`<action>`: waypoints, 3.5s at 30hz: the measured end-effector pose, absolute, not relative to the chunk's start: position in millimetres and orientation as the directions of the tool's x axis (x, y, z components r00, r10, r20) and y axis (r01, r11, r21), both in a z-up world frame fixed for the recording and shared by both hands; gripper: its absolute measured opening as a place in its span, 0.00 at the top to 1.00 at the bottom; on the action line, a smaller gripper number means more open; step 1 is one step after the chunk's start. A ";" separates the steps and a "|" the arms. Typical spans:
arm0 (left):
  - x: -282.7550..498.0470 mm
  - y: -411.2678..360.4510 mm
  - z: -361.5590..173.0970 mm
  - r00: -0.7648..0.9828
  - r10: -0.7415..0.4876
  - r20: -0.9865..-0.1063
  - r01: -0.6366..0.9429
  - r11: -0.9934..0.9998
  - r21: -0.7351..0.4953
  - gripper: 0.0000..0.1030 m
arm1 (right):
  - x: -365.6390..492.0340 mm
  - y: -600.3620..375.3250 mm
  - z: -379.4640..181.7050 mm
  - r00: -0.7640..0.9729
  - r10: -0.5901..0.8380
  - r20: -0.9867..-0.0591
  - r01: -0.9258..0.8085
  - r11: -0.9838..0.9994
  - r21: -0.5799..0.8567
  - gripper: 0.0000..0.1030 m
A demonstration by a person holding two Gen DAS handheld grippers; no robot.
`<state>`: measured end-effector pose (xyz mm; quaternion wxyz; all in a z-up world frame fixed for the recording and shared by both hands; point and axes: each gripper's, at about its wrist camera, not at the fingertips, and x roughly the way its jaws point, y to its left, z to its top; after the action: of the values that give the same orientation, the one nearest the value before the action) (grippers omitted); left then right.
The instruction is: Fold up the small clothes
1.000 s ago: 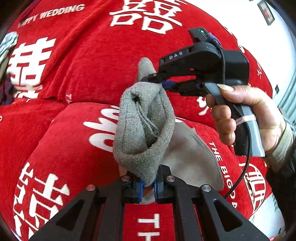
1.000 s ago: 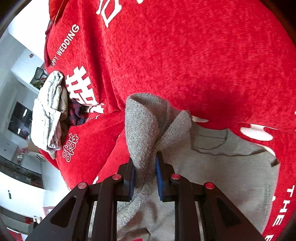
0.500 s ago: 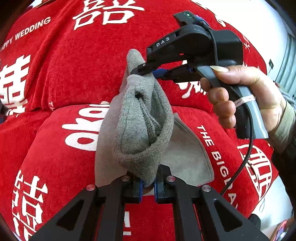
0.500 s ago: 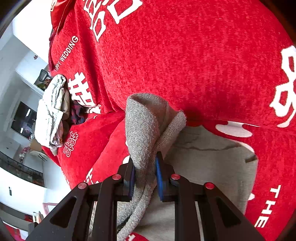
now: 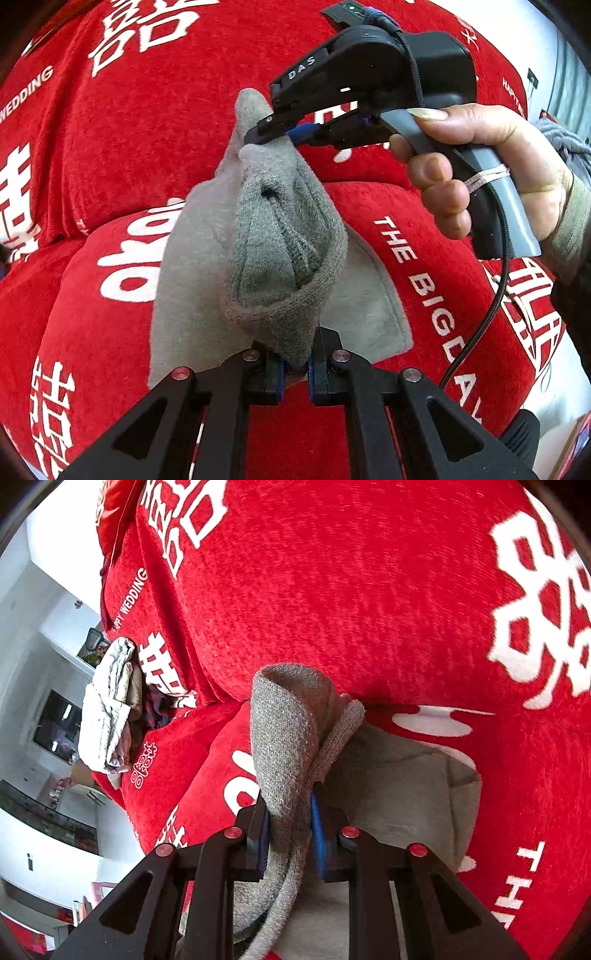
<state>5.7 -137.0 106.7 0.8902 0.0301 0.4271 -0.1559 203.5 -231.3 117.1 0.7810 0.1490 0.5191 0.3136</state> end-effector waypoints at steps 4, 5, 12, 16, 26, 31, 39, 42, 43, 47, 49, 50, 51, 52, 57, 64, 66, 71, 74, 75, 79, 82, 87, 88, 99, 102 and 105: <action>4.2 -163.1 105.9 0.590 -0.213 -0.779 0.336 0.942 -0.004 0.91 | 202.8 -252.0 111.8 0.274 0.661 -0.699 -0.333 0.747 0.576 0.80; 4.2 -167.7 105.1 0.587 -0.207 -0.782 0.340 0.940 0.006 0.91 | 202.9 -255.6 110.2 0.275 0.663 -0.697 -0.330 0.746 0.579 0.80; 9.1 -199.0 89.4 0.550 -0.195 -0.812 0.376 0.926 0.032 0.91 | 203.1 -286.7 83.3 0.280 0.662 -0.695 -0.289 0.748 0.597 0.80; 14.5 -206.1 78.4 0.521 -0.206 -0.828 0.380 0.925 0.009 0.91 | 202.9 -301.4 65.3 0.286 0.650 -0.704 -0.249 0.760 0.600 0.80; 21.1 -214.1 70.0 0.514 -0.210 -0.832 0.389 0.921 0.008 0.91 | 202.6 -313.5 52.8 0.312 0.638 -0.703 -0.219 0.769 0.601 0.80; 22.2 -214.8 60.9 0.496 -0.213 -0.842 0.399 0.917 0.004 0.91 | 200.9 -315.4 50.1 0.324 0.617 -0.717 -0.215 0.786 0.580 0.80; 26.6 -213.7 55.8 0.488 -0.221 -0.844 0.398 0.917 -0.010 0.91 | 198.6 -327.8 38.4 0.335 0.609 -0.719 -0.171 0.789 0.590 0.80; 29.2 -212.4 52.2 0.476 -0.228 -0.849 0.393 0.919 -0.026 0.90 | 198.4 -327.5 37.5 0.334 0.602 -0.725 -0.171 0.796 0.581 0.78; 31.3 -209.1 51.0 0.469 -0.241 -0.850 0.385 0.922 -0.049 0.90 | 198.1 -324.7 36.0 0.330 0.585 -0.741 -0.167 0.809 0.564 0.77; 32.9 -194.6 59.6 0.427 -0.327 -0.843 0.391 0.907 -0.153 0.39 | 195.5 -328.7 45.0 0.344 0.546 -0.764 -0.132 0.834 0.536 0.63; 25.1 -177.8 76.1 0.463 -0.354 -0.813 0.354 0.914 -0.196 0.18 | 189.2 -337.2 60.1 0.382 0.536 -0.753 -0.125 0.837 0.532 0.57; 20.7 -171.9 82.9 0.481 -0.365 -0.797 0.347 0.914 -0.210 0.18 | 184.3 -340.0 68.1 0.405 0.522 -0.751 -0.126 0.845 0.519 0.52; 15.1 -161.8 93.7 0.483 -0.417 -0.770 0.367 0.895 -0.255 0.18 | 177.2 -341.6 77.3 0.430 0.508 -0.746 -0.133 0.853 0.504 0.50; 12.8 -156.6 99.5 0.474 -0.448 -0.758 0.382 0.880 -0.282 0.18 | 166.9 -341.1 87.1 0.449 0.511 -0.733 -0.162 0.854 0.495 0.50; 35.7 -121.4 114.4 0.538 -0.443 -0.717 0.311 0.895 -0.320 0.18 | 132.7 -316.8 103.0 0.435 0.588 -0.682 -0.289 0.809 0.512 0.50; 54.7 -87.5 65.6 0.534 -0.254 -0.807 0.191 0.965 -0.178 0.18 | 124.0 -309.1 58.4 0.376 0.530 -0.760 -0.212 0.847 0.486 0.51; 57.9 -77.2 53.3 0.481 -0.269 -0.834 0.180 0.962 -0.206 0.18 | 120.8 -315.8 58.3 0.392 0.526 -0.755 -0.189 0.849 0.493 0.51; 71.6 -57.0 68.7 0.502 -0.366 -0.784 0.122 0.927 -0.354 0.18 | 122.5 -321.3 86.2 0.464 0.516 -0.721 -0.187 0.852 0.489 0.50; 90.0 -79.0 79.5 0.490 -0.392 -0.779 0.185 0.920 -0.347 0.18 | 142.8 -309.2 89.3 0.473 0.477 -0.741 -0.169 0.875 0.454 0.50; 97.8 -88.8 79.9 0.478 -0.396 -0.784 0.206 0.918 -0.339 0.18 | 151.4 -305.6 85.2 0.462 0.469 -0.753 -0.161 0.879 0.448 0.50; 130.7 -109.3 70.8 0.451 -0.364 -0.815 0.226 0.930 -0.290 0.18 | 182.6 -297.6 51.3 0.393 0.422 -0.817 -0.079 0.901 0.427 0.50; 145.3 -114.5 61.3 0.436 -0.345 -0.831 0.236 0.935 -0.265 0.18 | 194.9 -299.8 35.3 0.389 0.405 -0.828 -0.044 0.906 0.422 0.49; 147.4 -124.8 56.3 0.459 -0.298 -0.837 0.280 0.943 -0.182 0.18 | 201.2 -308.9 26.2 0.396 0.408 -0.823 -0.042 0.903 0.428 0.45; 145.1 -126.4 55.6 0.465 -0.288 -0.837 0.289 0.943 -0.164 0.18 | 201.0 -307.7 27.0 0.393 0.401 -0.828 -0.054 0.909 0.414 0.45; 97.9 -94.0 71.2 0.506 -0.300 -0.809 0.272 0.945 -0.180 0.18 | 115.6 -277.5 102.0 0.524 0.330 -0.785 -0.169 0.944 0.283 0.45; 84.3 -82.3 63.6 0.501 -0.284 -0.817 0.250 0.952 -0.177 0.18 | 82.5 -263.4 111.0 0.536 0.359 -0.764 -0.220 0.933 0.284 0.45; 76.0 -73.6 51.0 0.479 -0.285 -0.830 0.230 0.954 -0.195 0.18 | 63.7 -251.4 100.1 0.508 0.366 -0.780 -0.253 0.929 0.271 0.45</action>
<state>76.0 -73.6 51.0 0.8596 -0.0283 0.4878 -0.1498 63.7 -251.4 100.1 0.8663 0.0613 0.4626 0.1785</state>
